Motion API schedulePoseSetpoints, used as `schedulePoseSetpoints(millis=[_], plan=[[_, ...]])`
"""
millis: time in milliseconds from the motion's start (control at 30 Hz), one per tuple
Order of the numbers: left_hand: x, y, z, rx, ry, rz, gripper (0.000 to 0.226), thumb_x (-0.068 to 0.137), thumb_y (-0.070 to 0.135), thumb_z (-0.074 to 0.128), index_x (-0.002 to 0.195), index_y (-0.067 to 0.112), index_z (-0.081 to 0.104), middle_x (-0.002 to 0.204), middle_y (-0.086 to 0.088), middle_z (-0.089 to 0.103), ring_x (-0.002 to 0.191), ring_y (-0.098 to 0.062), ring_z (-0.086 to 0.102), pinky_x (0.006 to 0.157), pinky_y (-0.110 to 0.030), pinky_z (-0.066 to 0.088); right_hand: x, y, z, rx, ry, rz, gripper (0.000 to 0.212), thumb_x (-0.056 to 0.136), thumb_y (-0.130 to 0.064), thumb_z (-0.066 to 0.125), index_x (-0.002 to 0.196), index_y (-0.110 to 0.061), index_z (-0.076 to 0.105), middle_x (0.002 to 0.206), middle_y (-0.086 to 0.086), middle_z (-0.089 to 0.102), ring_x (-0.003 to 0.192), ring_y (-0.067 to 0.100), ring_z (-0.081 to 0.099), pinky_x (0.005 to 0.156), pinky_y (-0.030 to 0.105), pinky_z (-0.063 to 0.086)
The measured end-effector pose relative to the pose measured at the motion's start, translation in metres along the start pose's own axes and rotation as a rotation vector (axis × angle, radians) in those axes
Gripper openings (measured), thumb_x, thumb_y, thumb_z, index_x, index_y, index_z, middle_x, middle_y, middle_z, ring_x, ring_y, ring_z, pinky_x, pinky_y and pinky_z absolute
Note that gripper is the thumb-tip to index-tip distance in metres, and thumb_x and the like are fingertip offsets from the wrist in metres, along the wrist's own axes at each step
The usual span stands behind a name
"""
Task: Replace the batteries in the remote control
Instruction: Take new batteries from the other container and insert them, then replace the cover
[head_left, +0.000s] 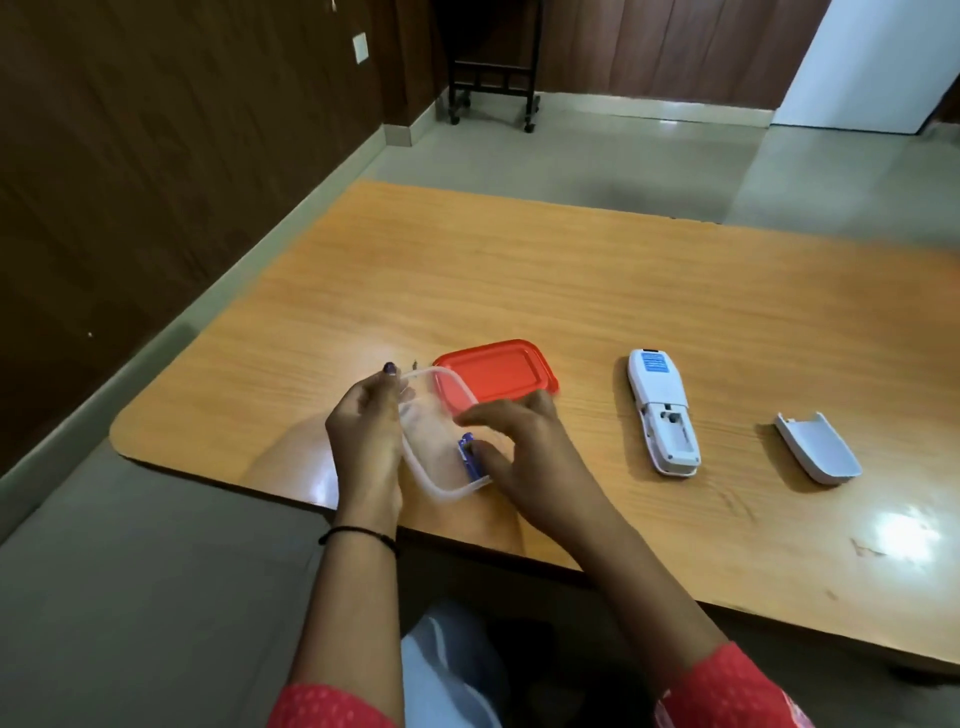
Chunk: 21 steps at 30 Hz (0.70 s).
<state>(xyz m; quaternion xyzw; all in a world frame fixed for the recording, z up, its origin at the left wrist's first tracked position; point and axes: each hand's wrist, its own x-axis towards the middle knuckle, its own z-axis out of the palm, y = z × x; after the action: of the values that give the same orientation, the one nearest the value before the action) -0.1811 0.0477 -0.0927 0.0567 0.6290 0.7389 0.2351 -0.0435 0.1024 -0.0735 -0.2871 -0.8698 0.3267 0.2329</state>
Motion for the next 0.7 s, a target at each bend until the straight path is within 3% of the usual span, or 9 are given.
schedulePoseSetpoints(millis=[133,233,367,533,700], plan=[[0.005,-0.006,-0.002,0.105,0.044,0.093,0.011,0.086,0.006,0.064,0.085,0.017,0.069,0.090,0.000,0.071,0.090,-0.017,0.066,0.086,-0.030,0.053,0.018,-0.016,-0.001,-0.350,-0.237,-0.019,0.037,0.088,-0.018,0.059,0.123,-0.026,0.060,0.101,-0.001,0.060,0.111,0.020,0.038,0.088,0.031,0.033],[0.010,-0.011,-0.003,0.191,0.088,0.162,0.011,0.087,0.004,0.062,0.093,0.010,0.070,0.094,-0.006,0.071,0.089,-0.015,0.066,0.083,-0.024,0.051,0.022,-0.019,0.002,-0.427,-0.257,-0.074,0.038,0.087,-0.015,0.059,0.124,-0.025,0.059,0.106,-0.003,0.070,0.109,0.019,0.039,0.081,0.030,0.030],[0.009,-0.012,0.002,0.193,0.139,0.207,0.016,0.087,-0.002,0.059,0.089,0.010,0.068,0.088,-0.005,0.070,0.077,-0.006,0.066,0.067,-0.011,0.050,0.014,-0.021,-0.003,-0.345,-0.218,-0.103,0.036,0.087,-0.015,0.060,0.121,-0.027,0.061,0.102,-0.007,0.070,0.105,0.017,0.039,0.080,0.029,0.031],[0.008,-0.014,0.005,0.183,0.139,0.211,0.017,0.086,-0.001,0.060,0.086,0.014,0.069,0.090,-0.006,0.072,0.092,-0.021,0.069,0.089,-0.036,0.054,0.015,-0.020,0.003,-0.439,-0.252,-0.099,0.027,0.087,-0.028,0.059,0.112,-0.027,0.067,0.110,-0.001,0.067,0.106,0.021,0.037,0.078,0.033,0.026],[0.005,-0.014,0.007,0.185,0.155,0.206,0.020,0.084,-0.001,0.062,0.084,0.018,0.069,0.090,-0.004,0.072,0.092,-0.020,0.069,0.091,-0.042,0.054,0.027,-0.030,0.015,-0.671,-0.340,-0.180,0.026,0.084,-0.023,0.062,0.108,-0.017,0.067,0.109,0.006,0.065,0.116,0.029,0.037,0.083,0.038,0.027]])
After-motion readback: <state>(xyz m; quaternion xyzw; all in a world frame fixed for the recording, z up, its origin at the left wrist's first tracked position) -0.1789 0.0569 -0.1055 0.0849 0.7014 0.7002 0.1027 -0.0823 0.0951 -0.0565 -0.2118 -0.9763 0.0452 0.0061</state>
